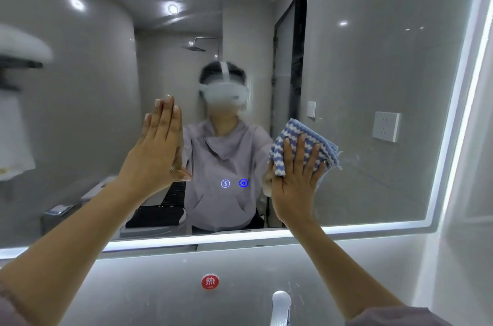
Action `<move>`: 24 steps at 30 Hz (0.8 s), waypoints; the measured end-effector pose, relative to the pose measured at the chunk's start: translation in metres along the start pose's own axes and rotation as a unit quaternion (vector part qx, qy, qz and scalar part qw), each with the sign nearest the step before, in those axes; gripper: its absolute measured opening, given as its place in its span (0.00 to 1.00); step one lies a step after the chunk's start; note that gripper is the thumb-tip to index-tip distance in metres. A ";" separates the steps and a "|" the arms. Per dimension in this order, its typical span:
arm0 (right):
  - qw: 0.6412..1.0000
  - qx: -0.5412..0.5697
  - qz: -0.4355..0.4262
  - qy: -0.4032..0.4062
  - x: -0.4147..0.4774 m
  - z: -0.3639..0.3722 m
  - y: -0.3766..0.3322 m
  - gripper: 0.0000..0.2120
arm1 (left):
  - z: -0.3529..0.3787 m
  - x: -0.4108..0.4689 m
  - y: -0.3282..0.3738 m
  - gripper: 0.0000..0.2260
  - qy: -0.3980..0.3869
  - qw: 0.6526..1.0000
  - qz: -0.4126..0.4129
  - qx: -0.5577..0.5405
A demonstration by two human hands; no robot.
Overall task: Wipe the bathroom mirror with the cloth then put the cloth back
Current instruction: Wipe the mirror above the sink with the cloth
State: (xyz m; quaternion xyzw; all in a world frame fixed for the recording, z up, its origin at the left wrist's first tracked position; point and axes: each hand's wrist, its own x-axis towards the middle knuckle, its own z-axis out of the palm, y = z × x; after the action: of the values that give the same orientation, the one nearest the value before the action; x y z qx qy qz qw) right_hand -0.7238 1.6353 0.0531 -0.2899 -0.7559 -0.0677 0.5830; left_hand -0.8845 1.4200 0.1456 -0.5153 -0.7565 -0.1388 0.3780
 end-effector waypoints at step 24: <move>0.974 -0.004 -0.224 -0.033 0.019 0.006 -0.045 0.26 | 0.004 0.000 -0.006 0.64 -0.003 1.000 -0.001 0.013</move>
State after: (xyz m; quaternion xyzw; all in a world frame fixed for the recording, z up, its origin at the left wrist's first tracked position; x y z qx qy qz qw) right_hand -0.7555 1.6074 0.0791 -0.1174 -0.8200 -0.1905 0.5269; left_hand -0.8920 1.4195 0.1436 -0.5103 -0.7599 -0.1279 0.3817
